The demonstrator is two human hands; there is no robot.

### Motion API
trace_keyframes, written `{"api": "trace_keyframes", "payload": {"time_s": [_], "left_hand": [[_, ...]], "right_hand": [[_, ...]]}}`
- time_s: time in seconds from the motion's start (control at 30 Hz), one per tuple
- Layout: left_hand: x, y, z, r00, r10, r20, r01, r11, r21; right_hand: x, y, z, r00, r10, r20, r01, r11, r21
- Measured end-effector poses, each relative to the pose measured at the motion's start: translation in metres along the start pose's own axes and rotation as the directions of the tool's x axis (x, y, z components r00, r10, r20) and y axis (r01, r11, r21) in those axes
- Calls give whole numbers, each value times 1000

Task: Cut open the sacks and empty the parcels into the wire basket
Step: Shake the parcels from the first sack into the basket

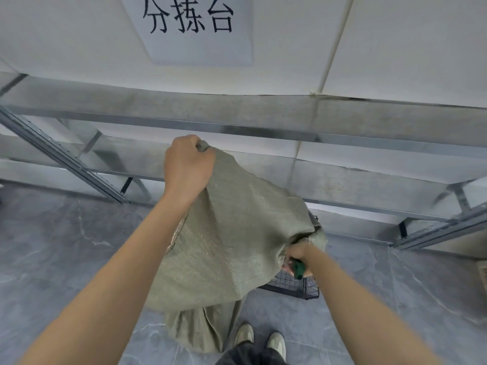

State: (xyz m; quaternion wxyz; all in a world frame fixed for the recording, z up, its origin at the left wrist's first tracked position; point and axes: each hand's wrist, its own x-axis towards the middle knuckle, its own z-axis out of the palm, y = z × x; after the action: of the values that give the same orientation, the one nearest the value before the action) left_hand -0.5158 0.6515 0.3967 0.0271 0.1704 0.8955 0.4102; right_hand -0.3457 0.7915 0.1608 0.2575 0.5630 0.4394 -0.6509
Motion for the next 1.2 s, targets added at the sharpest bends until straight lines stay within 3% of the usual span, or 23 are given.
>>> {"api": "trace_keyframes", "payload": {"time_s": [0.17,0.37,0.47,0.57,0.67,0.73,0.8,0.87,1.03,1.2], "left_hand": [[11,-2,-5,1000,4,26,-4,1000,-6],[19,-7,1,995,25,92,-27,999,24],[21,-15,10,993,42,114,-48,998,50],[17,-21,20,983,45,178,-64,993,103],[11,-25,28,967,47,252,-79,990,115],[10,-24,32,956,49,290,-96,984,149],[10,-23,36,949,42,311,-99,981,167],[10,-23,39,946,16,324,-66,987,144],[12,-22,37,901,7,434,-3,1000,-9],[12,-29,40,866,-54,497,75,997,-23]], "right_hand": [[-3,1,-5,993,108,-47,-117,942,-313],[-17,-19,1,986,158,-56,-157,751,-641],[-40,-43,1,998,30,-54,-53,859,-510],[-77,-68,4,954,-300,-18,276,900,-336],[-130,-88,21,761,-649,-4,647,759,-65],[-160,-96,39,622,-783,9,781,622,62],[-177,-101,58,530,-847,43,844,532,68],[-181,-103,71,494,-865,91,866,498,31],[-176,-102,83,516,-840,166,856,514,-57],[-166,-101,93,536,-842,63,840,524,-142]]}}
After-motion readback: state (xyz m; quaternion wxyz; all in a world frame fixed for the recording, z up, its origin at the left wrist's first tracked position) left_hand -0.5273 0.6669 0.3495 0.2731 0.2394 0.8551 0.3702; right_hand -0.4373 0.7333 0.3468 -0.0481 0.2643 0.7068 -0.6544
